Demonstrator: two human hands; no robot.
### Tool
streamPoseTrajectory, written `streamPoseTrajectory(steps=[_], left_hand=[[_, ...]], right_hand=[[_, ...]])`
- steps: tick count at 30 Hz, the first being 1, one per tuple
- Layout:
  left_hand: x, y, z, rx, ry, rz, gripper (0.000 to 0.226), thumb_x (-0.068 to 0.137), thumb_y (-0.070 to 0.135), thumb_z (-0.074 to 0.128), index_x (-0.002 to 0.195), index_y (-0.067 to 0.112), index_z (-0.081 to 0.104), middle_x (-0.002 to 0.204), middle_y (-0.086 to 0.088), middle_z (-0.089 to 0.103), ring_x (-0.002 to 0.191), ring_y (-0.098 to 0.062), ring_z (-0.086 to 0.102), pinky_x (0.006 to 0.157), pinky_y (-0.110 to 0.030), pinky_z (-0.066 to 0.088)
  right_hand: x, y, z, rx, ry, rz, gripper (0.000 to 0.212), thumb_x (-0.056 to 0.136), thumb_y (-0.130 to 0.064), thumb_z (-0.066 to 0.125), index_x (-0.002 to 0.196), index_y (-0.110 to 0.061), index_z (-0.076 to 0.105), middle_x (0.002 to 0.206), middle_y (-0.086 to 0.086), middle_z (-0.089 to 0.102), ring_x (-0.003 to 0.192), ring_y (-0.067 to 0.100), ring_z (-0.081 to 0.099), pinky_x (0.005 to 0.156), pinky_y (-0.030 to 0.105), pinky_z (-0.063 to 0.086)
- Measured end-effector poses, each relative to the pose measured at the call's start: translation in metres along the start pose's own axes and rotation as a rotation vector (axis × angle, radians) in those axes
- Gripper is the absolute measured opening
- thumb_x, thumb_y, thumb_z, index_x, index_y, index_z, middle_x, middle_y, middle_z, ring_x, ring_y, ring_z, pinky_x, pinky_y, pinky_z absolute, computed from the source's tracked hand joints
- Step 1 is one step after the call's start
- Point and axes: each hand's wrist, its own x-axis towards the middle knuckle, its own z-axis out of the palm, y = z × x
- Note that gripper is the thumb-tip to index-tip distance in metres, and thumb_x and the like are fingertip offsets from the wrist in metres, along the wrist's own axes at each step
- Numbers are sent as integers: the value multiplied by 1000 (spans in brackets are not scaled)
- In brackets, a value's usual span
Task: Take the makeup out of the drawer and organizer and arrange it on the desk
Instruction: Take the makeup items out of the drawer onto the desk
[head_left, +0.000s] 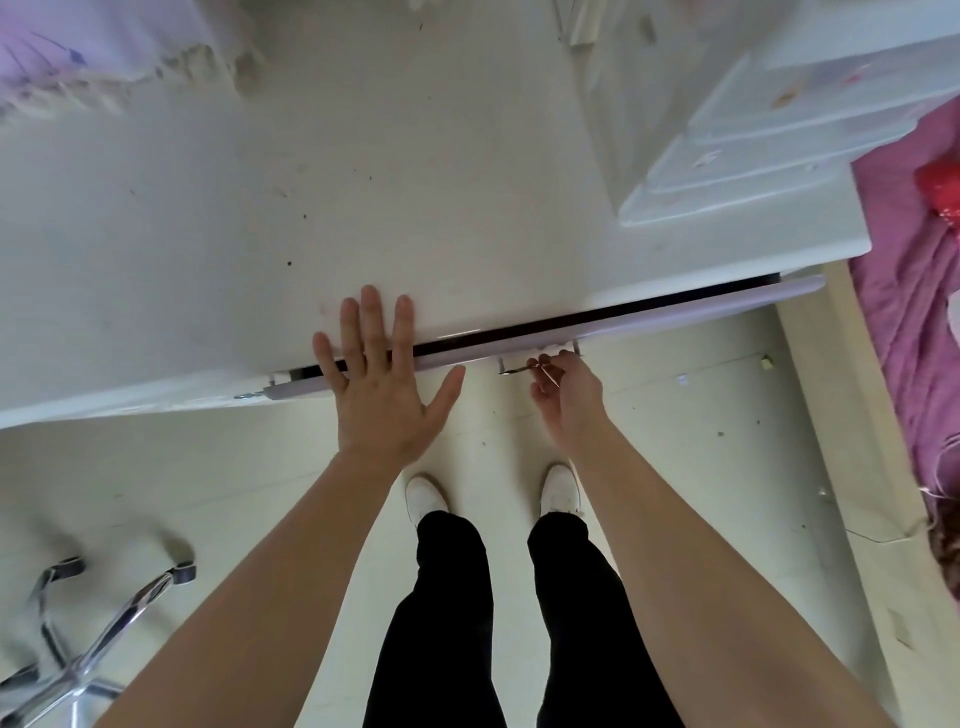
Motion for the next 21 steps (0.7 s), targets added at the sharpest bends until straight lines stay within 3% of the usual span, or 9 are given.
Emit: streamPoseTrajectory(steps=[12,21], left_hand=[[3,3,10,38,102,3,92,91,71,35,157,15,7,163,-19,0,150,-36,-3,117,-60,-6],[-7,5,-2,-21,74,17,89,93,66,38,157,12,8,163,-21,-2,151,-35,-5,118,-60,-1]], right_hand=[[-3,13,-26,-86,54,17,12,96,-7,47,89,-8,56,78,5,64,80,19,62,58,26,41],[-9,17,-46,-177,16,47,12,98,-11,46,101,-6,56,89,8,65,77,15,62,60,25,44]])
